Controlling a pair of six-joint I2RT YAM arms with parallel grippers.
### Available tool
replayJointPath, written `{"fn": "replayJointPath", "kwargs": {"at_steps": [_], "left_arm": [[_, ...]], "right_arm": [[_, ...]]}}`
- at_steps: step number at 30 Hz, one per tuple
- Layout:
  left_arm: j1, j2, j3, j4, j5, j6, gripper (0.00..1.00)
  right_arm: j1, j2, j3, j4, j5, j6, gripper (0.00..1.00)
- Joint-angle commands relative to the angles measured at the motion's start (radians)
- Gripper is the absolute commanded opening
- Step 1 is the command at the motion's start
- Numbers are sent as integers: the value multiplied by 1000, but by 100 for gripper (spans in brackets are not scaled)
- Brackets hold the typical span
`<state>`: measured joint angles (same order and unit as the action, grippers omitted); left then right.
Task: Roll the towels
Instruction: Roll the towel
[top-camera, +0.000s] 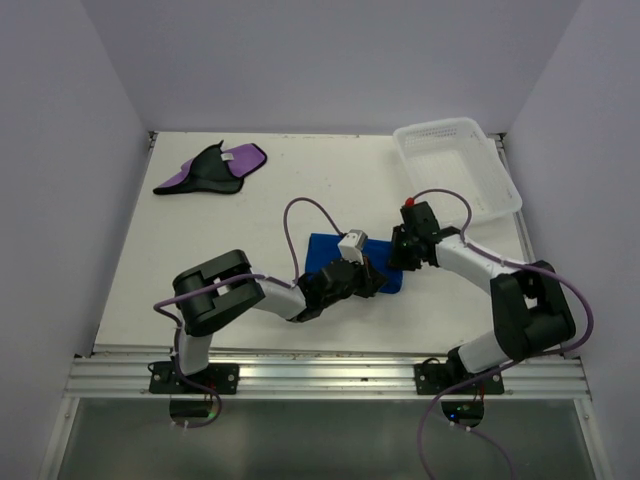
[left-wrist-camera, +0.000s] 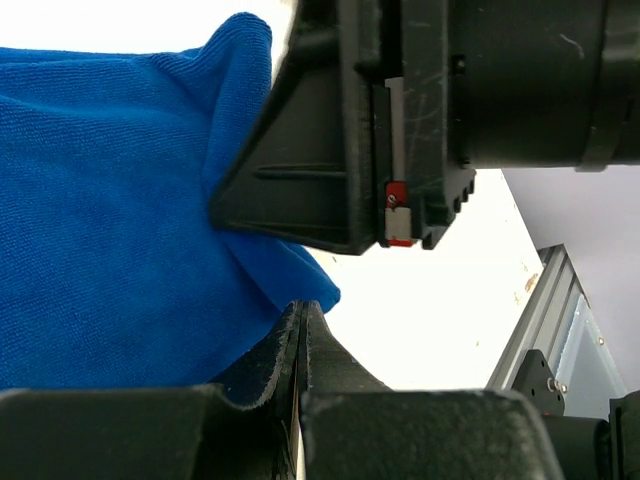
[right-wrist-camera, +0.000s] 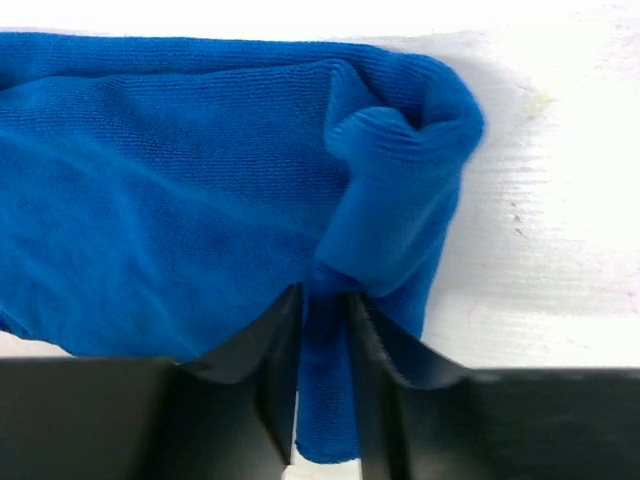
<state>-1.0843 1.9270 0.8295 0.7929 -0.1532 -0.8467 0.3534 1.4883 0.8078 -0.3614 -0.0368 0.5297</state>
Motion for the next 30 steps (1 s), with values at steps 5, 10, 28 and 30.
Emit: {"fn": "replayJointPath", "kwargs": {"at_steps": [5,10,28,30], "left_arm": [[-19,-7,23,72,-16,-2,0],[-26,9,28,107,-8,0,0],[-23,124,141,75,-19,23,0],[-22,133,141,54,-32,17,0]], "right_arm": [[7,36,27,53,-44,21,37],[7,50,37,44,-71,21,42],[7,47,30,30,-97,-16,43],[7,44,30,24,-95,-20,43]]}}
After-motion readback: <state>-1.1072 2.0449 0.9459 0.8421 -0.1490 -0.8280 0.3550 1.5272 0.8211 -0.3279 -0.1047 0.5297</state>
